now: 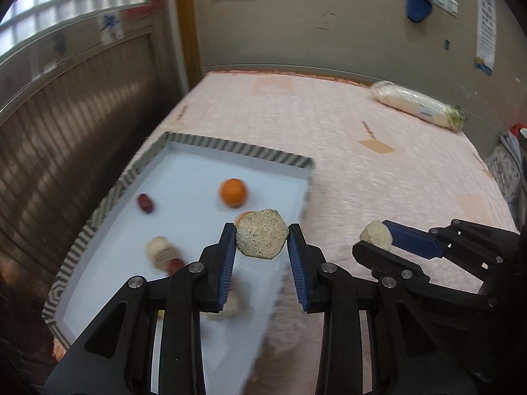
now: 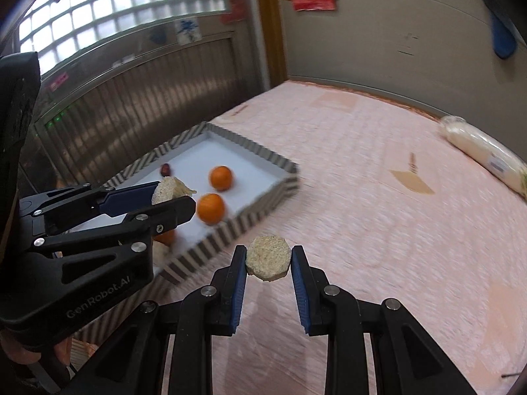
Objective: Organize fruits
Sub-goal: 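Carry both yam chunks into the tray and open both tools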
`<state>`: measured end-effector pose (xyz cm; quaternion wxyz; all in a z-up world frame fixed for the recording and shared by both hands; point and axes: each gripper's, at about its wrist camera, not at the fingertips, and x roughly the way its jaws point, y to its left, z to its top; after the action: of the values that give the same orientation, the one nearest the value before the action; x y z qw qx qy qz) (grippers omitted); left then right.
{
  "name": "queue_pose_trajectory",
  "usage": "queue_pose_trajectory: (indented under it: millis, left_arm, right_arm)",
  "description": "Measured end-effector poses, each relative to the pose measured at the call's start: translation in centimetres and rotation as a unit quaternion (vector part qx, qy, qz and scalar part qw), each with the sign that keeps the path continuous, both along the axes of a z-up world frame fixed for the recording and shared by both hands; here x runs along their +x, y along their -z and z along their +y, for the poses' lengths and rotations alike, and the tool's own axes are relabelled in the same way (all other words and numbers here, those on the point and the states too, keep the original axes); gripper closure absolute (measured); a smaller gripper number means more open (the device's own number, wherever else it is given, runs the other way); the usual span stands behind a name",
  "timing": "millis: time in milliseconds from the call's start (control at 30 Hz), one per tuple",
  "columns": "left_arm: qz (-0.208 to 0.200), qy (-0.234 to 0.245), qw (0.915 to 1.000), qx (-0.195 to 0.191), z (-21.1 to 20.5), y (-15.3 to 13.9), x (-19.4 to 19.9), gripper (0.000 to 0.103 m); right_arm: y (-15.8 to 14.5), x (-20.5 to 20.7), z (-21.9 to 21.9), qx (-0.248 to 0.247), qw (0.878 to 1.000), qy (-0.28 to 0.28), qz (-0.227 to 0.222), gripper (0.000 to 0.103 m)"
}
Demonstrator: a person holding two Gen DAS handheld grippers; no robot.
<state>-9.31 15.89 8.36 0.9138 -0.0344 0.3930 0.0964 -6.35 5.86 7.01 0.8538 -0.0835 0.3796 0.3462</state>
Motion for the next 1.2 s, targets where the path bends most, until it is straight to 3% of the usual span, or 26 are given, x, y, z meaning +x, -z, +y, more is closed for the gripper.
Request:
queue_pose_trajectory:
  millis: [500, 833, 1100, 1133, 1200]
  left_arm:
    - [0.023, -0.089, 0.9954, -0.025, 8.7, 2.0, -1.7, 0.072]
    - [0.042, -0.108, 0.9923, -0.044, 10.5, 3.4, -1.5, 0.072]
    - [0.044, -0.118, 0.9907, -0.051, 11.0, 3.9, -1.4, 0.071]
    - [0.044, -0.120, 0.9907, -0.047, 11.0, 3.9, -1.4, 0.070]
    - [0.042, -0.124, 0.9905, -0.044, 10.8, 3.9, -1.4, 0.049]
  right_arm:
    - [1.0, 0.1, 8.4, -0.017, 0.997, -0.080, 0.015, 0.077]
    - [2.6, 1.3, 11.9, -0.025, 0.996, -0.082, 0.028, 0.077]
    - [2.8, 1.4, 12.4, -0.003, 0.996, -0.086, 0.033, 0.077]
    - [2.8, 1.4, 12.2, -0.001, 0.996, -0.085, 0.034, 0.077]
    - [2.7, 1.3, 11.9, 0.006, 0.996, -0.084, 0.037, 0.077]
